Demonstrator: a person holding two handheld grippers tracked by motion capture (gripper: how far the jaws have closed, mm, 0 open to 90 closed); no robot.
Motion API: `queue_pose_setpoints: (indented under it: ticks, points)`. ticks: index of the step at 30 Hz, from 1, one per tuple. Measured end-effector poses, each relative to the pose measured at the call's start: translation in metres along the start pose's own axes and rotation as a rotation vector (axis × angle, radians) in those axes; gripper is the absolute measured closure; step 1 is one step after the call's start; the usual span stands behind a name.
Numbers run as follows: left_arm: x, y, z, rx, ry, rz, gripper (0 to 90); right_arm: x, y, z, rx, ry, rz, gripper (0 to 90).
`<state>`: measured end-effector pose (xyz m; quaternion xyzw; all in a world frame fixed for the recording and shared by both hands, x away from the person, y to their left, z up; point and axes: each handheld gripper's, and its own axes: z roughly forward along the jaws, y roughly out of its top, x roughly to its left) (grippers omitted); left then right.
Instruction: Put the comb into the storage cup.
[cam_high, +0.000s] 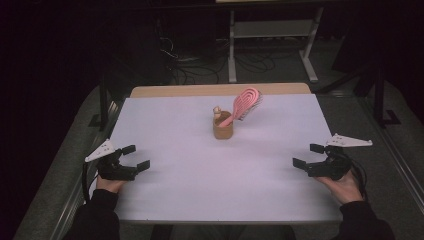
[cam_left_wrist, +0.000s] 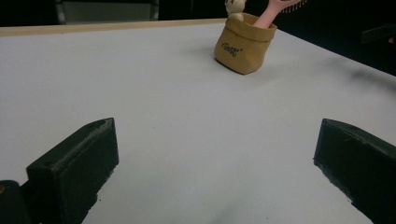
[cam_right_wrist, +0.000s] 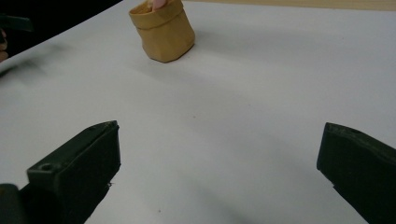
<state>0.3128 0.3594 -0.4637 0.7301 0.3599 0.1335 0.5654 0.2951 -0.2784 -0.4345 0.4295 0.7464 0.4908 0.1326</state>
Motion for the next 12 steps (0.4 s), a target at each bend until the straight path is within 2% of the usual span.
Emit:
queue_pose_setpoints:
  ticks: [2,12]
  points:
    - [0.0000,-0.0003,0.0002,0.004,-0.001,0.001,0.0,0.0002,-0.0027,0.0007,0.013,-0.013,-0.007,0.0]
    - [0.0011,-0.0007,-0.0001,0.011,-0.002,0.004,0.0,0.0006,-0.0111,-0.0038,-0.002,-0.029,-0.012,0.0]
